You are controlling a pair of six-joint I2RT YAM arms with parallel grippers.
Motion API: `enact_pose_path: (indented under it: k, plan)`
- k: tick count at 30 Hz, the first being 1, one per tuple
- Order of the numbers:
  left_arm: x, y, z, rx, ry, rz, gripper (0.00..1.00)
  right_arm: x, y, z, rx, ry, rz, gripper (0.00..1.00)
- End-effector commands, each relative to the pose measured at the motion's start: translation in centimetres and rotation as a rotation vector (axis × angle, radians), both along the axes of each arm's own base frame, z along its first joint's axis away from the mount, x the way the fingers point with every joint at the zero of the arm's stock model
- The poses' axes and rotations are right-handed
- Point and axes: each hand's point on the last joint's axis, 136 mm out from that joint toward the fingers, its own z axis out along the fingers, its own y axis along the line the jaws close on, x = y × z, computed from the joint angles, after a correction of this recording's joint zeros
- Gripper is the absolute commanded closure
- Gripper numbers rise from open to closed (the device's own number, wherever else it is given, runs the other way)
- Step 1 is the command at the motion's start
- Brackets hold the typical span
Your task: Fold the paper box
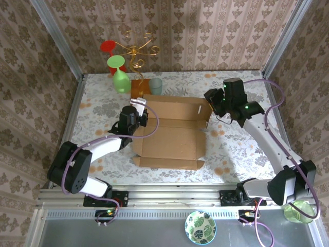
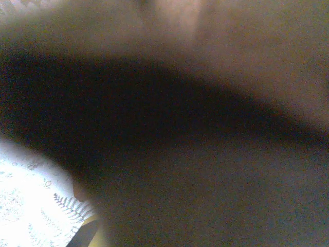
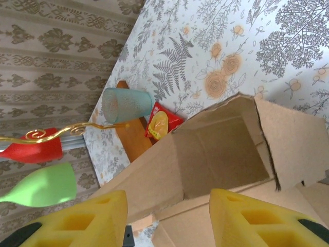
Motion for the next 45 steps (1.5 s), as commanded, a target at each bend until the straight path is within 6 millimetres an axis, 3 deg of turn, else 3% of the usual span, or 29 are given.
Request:
enact_pose_path:
  k: [1, 10, 16, 20, 23, 28, 31, 33, 35, 37, 40, 45]
  plan:
    - [0.7, -0.7, 2.0, -0.056, -0.05, 0.004, 1.0, 1.4, 0.1, -1.1, -0.029, 0.018, -0.008, 0.55]
    - [0.6, -1.2, 2.0, -0.069, -0.048, -0.001, 1.0, 2.5, 1.4, -2.7, -0.015, 0.058, 0.035, 0.5]
    - [0.6, -1.6, 1.8, -0.076, -0.043, -0.007, 1.0, 2.7, 2.6, -2.7, 0.04, 0.067, 0.066, 0.53]
    - [0.6, -1.6, 1.8, -0.078, -0.039, -0.004, 1.0, 3.0, 3.0, -1.9, 0.079, 0.058, 0.061, 0.63]
    - [0.6, -1.6, 1.9, -0.082, -0.039, 0.001, 1.0, 3.1, 2.8, -1.4, 0.087, 0.047, 0.045, 0.8]
    - [0.6, -1.3, 2.2, -0.106, -0.032, 0.029, 1.0, 3.5, 2.3, -0.5, 0.118, 0.002, 0.001, 1.0]
    - [0.5, -1.6, 2.4, -0.111, -0.021, 0.039, 1.0, 4.3, 2.2, 0.7, 0.178, -0.067, -0.026, 0.97]
    - [0.4, -1.7, 2.3, -0.109, -0.006, 0.053, 1.0, 4.7, 1.8, 1.8, 0.2, -0.143, -0.043, 0.67]
    - [0.4, -1.6, 2.3, -0.111, 0.013, 0.072, 1.0, 4.1, 1.0, 3.4, 0.191, -0.225, -0.068, 0.57]
    - [0.3, -1.6, 2.2, -0.107, 0.032, 0.086, 1.0, 2.9, -0.1, 3.6, 0.162, -0.262, -0.094, 0.53]
    - [0.2, -1.6, 2.3, -0.1, 0.044, 0.1, 1.0, 0.4, -1.3, 2.4, 0.118, -0.251, -0.113, 0.53]
    - [0.2, -1.9, 2.3, -0.095, 0.052, 0.101, 1.0, -2.8, -1.3, -2.8, 0.143, -0.183, -0.117, 0.6]
